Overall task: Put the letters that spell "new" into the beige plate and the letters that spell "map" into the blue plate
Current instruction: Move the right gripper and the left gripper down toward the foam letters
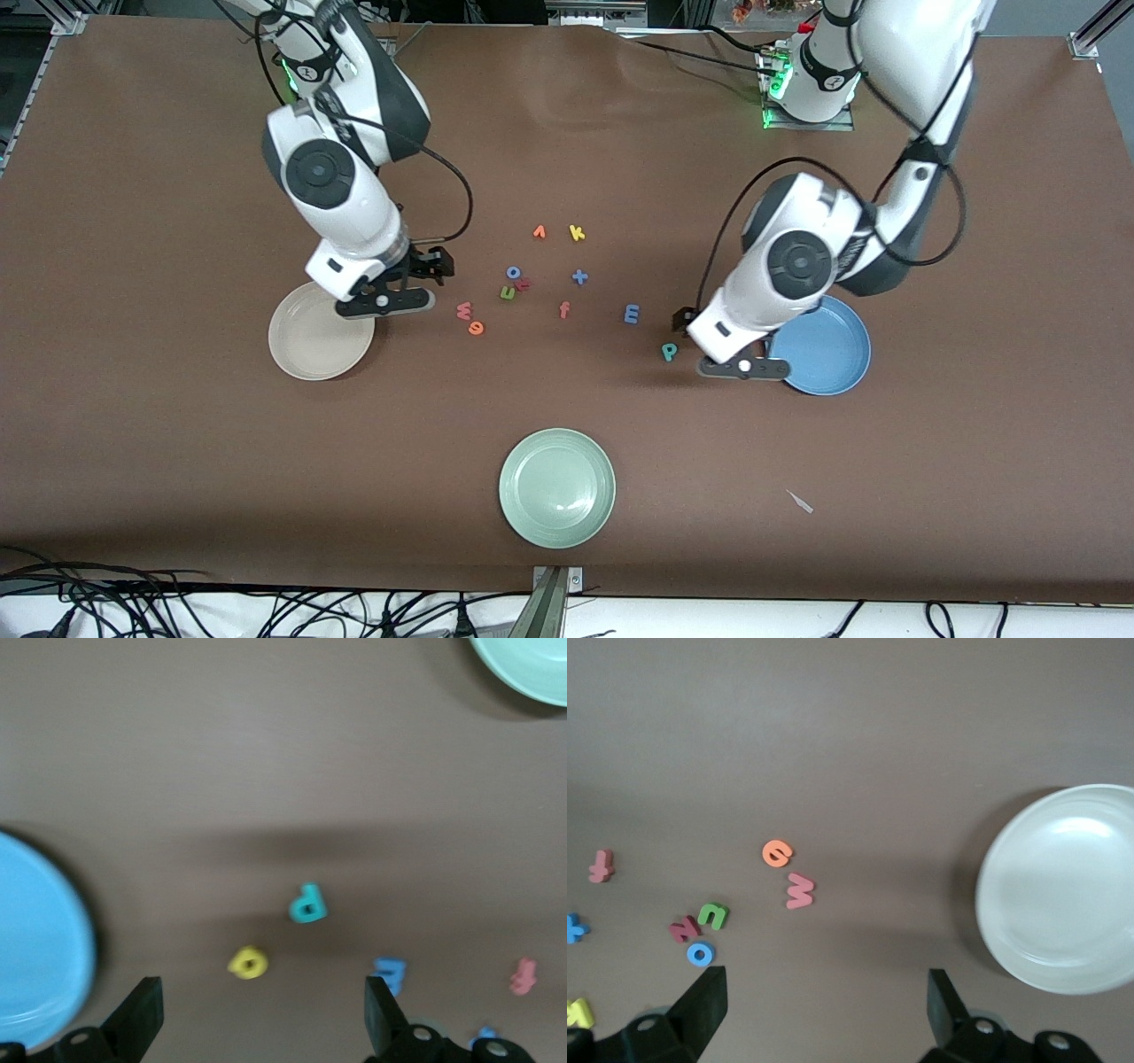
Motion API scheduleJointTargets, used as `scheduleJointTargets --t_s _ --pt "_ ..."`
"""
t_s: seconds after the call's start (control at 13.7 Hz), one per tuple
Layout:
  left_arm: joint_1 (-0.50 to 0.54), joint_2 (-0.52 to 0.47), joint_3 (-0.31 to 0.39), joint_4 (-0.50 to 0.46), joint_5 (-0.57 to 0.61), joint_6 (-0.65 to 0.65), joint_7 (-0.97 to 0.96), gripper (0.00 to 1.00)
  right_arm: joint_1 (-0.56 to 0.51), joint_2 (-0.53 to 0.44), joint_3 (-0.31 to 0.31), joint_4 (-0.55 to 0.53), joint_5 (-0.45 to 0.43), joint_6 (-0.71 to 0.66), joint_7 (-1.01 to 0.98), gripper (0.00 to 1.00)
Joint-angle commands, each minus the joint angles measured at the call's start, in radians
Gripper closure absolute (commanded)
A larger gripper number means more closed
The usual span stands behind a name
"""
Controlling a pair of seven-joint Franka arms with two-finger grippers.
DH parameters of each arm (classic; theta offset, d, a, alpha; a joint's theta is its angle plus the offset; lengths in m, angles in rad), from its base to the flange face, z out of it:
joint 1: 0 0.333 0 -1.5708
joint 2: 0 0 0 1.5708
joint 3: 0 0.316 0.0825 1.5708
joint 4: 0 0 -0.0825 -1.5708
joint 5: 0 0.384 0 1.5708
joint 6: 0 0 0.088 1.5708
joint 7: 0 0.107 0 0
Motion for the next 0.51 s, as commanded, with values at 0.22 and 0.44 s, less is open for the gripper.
scheduleJointTargets --t_s 0.22,0.44 --pt "-0.111 0.102 0.01 0.015 -0.005 0.059 -0.11 0.0 0.044 0.055 -0.004 -0.165 -0.021 0.293 0.06 0.0" --pt "-0.157 0.164 0.01 0.005 -0.004 0.119 -0.116 0.0 0.044 0.104 -0.007 -0.18 -0.022 0.356 0.082 0.0"
